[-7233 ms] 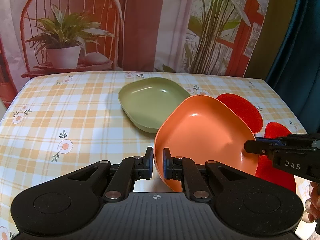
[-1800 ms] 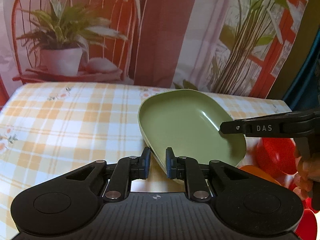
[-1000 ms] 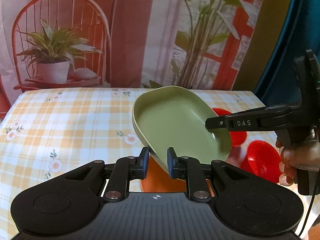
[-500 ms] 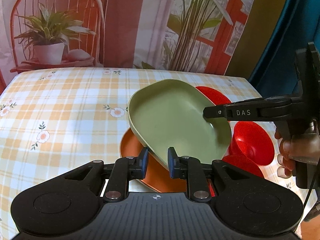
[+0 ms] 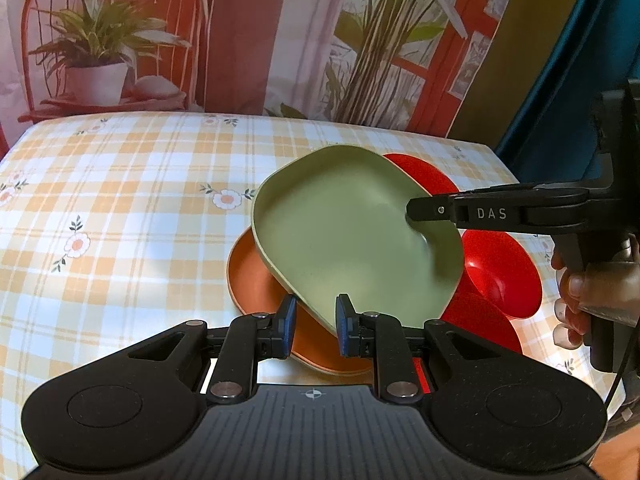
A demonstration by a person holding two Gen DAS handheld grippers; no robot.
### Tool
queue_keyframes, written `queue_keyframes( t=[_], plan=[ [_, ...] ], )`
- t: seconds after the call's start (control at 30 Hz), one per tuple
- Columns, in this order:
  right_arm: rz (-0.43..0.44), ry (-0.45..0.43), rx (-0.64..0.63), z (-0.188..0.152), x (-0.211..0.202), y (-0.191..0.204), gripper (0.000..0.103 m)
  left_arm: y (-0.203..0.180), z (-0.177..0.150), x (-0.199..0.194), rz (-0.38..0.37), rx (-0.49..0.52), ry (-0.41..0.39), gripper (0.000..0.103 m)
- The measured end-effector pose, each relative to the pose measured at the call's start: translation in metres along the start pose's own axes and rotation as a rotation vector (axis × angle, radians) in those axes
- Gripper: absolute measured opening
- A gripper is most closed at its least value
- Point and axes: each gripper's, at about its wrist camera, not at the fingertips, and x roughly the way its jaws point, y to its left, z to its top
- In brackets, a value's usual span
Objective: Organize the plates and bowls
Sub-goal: 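Lower the green plate onto the orange plate with the left gripper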
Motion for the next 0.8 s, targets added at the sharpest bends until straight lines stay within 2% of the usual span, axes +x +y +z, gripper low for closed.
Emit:
queue_keyframes(
  t=[0.8],
  plan=[
    [0.000, 0.031, -0.045, -0.007, 0.032, 0.011, 0.009, 0.008, -0.010, 0.012, 0.035, -0.022, 0.042, 0.023]
  ],
)
